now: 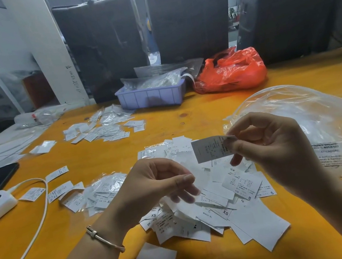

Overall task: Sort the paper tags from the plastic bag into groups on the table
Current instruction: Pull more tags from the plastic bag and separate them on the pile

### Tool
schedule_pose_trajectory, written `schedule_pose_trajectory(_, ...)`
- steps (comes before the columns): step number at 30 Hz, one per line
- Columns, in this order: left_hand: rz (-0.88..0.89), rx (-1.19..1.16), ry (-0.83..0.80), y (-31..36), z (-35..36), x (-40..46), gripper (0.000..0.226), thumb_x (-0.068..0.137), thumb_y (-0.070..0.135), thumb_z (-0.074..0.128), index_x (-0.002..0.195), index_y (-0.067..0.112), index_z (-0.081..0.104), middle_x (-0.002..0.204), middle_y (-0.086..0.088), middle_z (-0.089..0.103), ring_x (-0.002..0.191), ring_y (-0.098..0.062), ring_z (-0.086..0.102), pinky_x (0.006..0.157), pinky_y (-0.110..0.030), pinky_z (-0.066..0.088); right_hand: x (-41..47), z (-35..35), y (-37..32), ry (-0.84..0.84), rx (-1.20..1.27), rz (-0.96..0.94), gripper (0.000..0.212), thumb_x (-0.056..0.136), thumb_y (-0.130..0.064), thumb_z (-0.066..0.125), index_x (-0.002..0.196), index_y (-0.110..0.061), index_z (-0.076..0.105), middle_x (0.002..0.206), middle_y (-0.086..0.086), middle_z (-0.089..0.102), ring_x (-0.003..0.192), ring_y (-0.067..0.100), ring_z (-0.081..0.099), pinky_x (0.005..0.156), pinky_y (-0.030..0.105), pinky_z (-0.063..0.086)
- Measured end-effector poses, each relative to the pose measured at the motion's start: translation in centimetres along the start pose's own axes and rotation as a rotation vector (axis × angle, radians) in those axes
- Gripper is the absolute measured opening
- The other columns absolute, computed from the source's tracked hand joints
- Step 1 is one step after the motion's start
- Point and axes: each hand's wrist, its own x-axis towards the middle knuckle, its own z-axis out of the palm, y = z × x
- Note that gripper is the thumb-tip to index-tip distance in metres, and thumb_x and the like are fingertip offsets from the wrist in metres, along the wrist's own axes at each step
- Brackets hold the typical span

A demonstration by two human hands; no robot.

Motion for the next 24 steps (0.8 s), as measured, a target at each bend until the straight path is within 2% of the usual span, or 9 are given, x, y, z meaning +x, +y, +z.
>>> schedule_pose_trajectory(11, -0.001, -0.001, -0.001, 0.0, -0.03, -0.11, 0.014, 0.085, 0.024, 0.073, 0.087, 0.01, 0.077, 0.084, -0.014, 0.077, 0.073, -0.03, 0.075, 0.058, -0.024, 0.055, -0.06, -0.07, -0.2, -0.045, -0.003, 0.004, 0.009, 0.081, 0.004, 0.07, 0.077, -0.001, 0.064, 0.069, 0.004, 0.074, 0.051, 0.022, 0.067, 0.051, 0.018, 0.049)
schedule_pose_trajectory(20, -0.004, -0.012, 0.0, 0.0, -0.02, -0.1, 0.02, 0.083, 0.027, 0.074, 0.09, 0.008, 0.076, 0.083, -0.015, 0.077, 0.073, -0.03, 0.075, 0.058, -0.024, 0.055, -0.1, 0.0, 0.23, -0.171, 0.029, 0.078, 0.008, 0.08, 0.004, 0.071, 0.076, -0.002, 0.067, 0.064, 0.008, 0.071, 0.05, 0.02, 0.065, 0.049, 0.014, 0.043)
schedule_pose_trajectory(24, -0.001, -0.006, -0.008, 0.06, 0.02, -0.07, 0.021, 0.083, 0.028, 0.074, 0.09, 0.008, 0.076, 0.083, -0.015, 0.077, 0.073, -0.029, 0.075, 0.059, -0.024, 0.055, 0.23, -0.48, 0.34, -0.104, 0.085, 0.114, 0.007, 0.08, 0.002, 0.071, 0.077, -0.004, 0.068, 0.063, 0.012, 0.07, 0.05, 0.022, 0.064, 0.049, 0.021, 0.043)
